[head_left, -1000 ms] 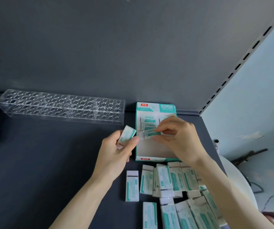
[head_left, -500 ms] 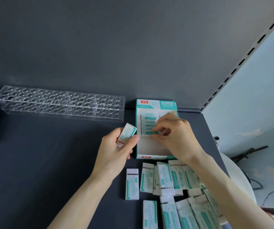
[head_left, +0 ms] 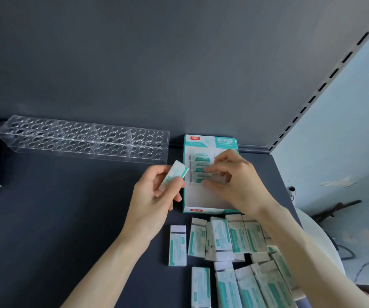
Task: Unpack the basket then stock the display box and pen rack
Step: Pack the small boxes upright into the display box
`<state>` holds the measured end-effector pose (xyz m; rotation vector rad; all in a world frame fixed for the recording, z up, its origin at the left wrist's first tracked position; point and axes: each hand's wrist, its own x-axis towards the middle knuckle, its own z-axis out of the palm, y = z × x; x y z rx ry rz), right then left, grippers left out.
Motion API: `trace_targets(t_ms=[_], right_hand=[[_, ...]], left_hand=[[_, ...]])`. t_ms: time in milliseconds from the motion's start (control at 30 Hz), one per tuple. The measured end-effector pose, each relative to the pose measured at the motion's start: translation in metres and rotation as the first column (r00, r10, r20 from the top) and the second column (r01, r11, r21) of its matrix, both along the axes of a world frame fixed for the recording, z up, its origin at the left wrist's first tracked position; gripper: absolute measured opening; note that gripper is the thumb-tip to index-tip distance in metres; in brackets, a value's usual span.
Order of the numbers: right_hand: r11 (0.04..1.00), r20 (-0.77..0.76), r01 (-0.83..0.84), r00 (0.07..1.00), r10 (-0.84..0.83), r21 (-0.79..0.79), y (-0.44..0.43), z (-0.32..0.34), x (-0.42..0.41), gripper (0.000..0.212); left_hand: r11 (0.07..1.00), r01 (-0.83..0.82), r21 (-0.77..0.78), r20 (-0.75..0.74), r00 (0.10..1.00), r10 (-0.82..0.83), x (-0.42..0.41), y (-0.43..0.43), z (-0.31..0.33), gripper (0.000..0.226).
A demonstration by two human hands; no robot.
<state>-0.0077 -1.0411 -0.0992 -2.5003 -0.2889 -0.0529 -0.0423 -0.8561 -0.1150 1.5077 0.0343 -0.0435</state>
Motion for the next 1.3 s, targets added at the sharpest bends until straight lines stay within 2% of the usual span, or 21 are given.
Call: trace_targets(t_ms=[100,200,267,467,533,600,700,767,833,1000,1200,1300], right_hand=[[0.936,-0.061,0.042,0.998,-0.022,0.349,0.001,0.013,-0.005,0.011],[0.783,-0.178,-0.006,0.973,0.148,0.622,0.004,0.024,-0.014,0.018],[0.739,-0.177,-0.008,0.969,0.172,0.673,0.005,0.026,-0.017,0.02],[0.754,-0.194,0.032,0.972,0.129,0.656,-0.006,0.02,-0.024,0.024],[0.775,-0.179,-0.015,0.97,0.165,0.632,-0.01,0.02,-0.026,0.023],[0.813,-0.146,-0.043,0.977,0.156,0.58,-0.014,0.017,-0.027,0.018],[0.879,-0.059,0.018,0.998,0.012,0.477,-0.025,0.015,-0.027,0.021],[0.942,0.032,0.057,0.997,-0.071,0.332,-0.035,0.014,-0.026,0.021],[0.978,0.084,0.092,0.99,-0.11,0.188,-0.043,0.012,-0.024,0.017],[0.992,0.096,0.106,0.99,-0.1,-0.064,-0.04,0.005,-0.022,0.015],[0.962,0.102,0.058,0.994,-0.032,-0.266,-0.036,0.003,-0.015,0.012],[0.957,0.12,0.044,0.993,-0.01,-0.288,-0.032,-0.002,-0.012,0.012]], left_hand=[[1.0,-0.009,-0.014,0.085,0.996,0.01,0.0,-0.001,0.001,0.013],[1.0,0.027,-0.011,0.16,0.987,-0.025,-0.001,-0.004,0.002,0.02],[0.997,0.07,-0.019,0.192,0.979,-0.065,-0.003,-0.006,0.002,0.02],[0.978,0.199,-0.052,0.187,0.964,-0.187,-0.005,-0.006,0.001,0.035],[0.976,0.215,-0.023,0.188,0.96,-0.207,-0.004,-0.007,0.001,0.039],[0.982,0.174,0.077,0.196,0.963,-0.186,-0.005,-0.008,0.0,0.043],[0.93,0.011,0.368,0.218,0.971,-0.097,-0.007,-0.007,-0.004,0.049],[0.898,0.041,0.439,0.129,0.986,-0.108,-0.007,-0.006,-0.007,0.066],[0.881,0.115,0.459,0.042,0.988,-0.151,-0.006,-0.006,-0.01,0.085],[0.846,0.177,0.503,-0.009,0.98,-0.2,-0.007,-0.008,-0.012,0.093],[0.847,0.157,0.508,0.008,0.982,-0.187,-0.007,-0.009,-0.013,0.095],[0.845,0.148,0.514,0.014,0.983,-0.181,-0.007,-0.009,-0.013,0.096]])
